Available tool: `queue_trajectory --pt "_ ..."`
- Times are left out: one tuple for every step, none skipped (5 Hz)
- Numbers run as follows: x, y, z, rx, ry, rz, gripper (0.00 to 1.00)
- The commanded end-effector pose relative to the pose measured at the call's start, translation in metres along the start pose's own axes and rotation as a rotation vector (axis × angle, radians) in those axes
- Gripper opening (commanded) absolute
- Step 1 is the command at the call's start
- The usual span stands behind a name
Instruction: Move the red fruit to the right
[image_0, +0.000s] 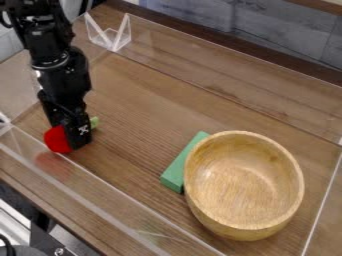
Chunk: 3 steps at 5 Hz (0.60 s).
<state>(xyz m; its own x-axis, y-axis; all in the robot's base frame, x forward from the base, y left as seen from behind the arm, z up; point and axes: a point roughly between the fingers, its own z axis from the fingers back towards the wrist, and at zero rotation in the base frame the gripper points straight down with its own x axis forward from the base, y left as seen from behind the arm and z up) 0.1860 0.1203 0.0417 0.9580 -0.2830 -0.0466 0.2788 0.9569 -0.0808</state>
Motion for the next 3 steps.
queue_trajectory --pt "0.009 0.005 0.011 0.026 -0.02 0.002 0.0" --pt "0.008 0.009 -0.004 0.021 -0.019 0.033 0.0" --pt "0.006 0.014 -0.015 0.012 -0.024 0.079 1.0"
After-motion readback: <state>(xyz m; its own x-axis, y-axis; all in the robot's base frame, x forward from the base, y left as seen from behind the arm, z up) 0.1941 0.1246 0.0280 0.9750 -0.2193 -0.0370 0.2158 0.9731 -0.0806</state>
